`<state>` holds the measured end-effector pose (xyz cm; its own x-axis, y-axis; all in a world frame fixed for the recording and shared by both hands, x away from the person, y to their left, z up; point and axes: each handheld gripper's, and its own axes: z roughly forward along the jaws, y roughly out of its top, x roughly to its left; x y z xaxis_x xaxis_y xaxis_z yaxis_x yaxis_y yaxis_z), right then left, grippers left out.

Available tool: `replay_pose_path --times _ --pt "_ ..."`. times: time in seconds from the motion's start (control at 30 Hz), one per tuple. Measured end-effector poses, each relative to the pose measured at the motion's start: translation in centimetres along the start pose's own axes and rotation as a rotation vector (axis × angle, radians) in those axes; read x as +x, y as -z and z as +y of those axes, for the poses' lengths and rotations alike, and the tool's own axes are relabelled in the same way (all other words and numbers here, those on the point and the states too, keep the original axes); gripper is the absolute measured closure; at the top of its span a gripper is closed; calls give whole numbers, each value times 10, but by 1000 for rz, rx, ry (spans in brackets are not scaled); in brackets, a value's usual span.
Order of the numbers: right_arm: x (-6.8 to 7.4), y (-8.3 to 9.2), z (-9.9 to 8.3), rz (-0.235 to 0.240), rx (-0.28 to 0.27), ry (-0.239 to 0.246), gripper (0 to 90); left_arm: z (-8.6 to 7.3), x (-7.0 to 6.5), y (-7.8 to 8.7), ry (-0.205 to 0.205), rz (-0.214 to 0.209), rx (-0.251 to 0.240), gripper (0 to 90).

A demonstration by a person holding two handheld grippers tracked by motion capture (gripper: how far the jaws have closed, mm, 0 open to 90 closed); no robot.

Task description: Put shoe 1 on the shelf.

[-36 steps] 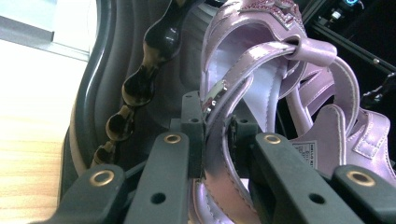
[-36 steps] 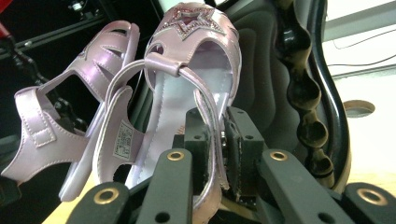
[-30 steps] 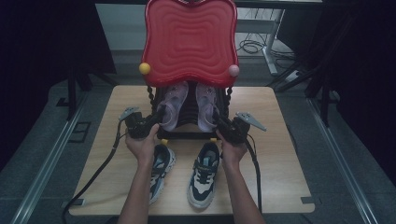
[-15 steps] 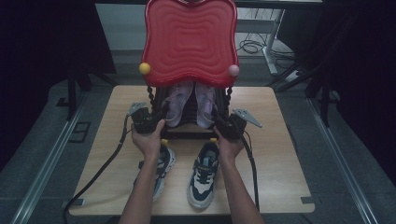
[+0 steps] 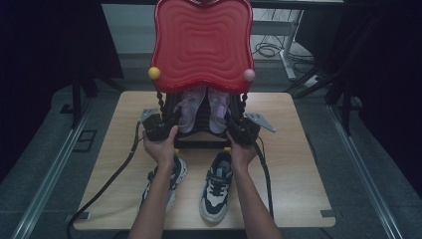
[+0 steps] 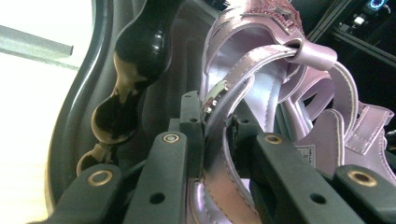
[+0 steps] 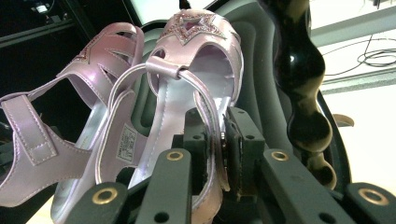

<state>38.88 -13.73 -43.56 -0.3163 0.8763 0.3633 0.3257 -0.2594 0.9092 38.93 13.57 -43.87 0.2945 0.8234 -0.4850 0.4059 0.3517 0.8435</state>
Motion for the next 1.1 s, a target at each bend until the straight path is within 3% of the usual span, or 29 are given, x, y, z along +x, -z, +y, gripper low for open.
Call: replay_pose_path --times 0.3,1.1 --pt "2 -3 2 -2 -4 12 783 2 -8 -7 -20 -5 -2 795" --pt "1 -14 -1 -37 -16 31 781 -4 -3 -21 4 33 -42 792"
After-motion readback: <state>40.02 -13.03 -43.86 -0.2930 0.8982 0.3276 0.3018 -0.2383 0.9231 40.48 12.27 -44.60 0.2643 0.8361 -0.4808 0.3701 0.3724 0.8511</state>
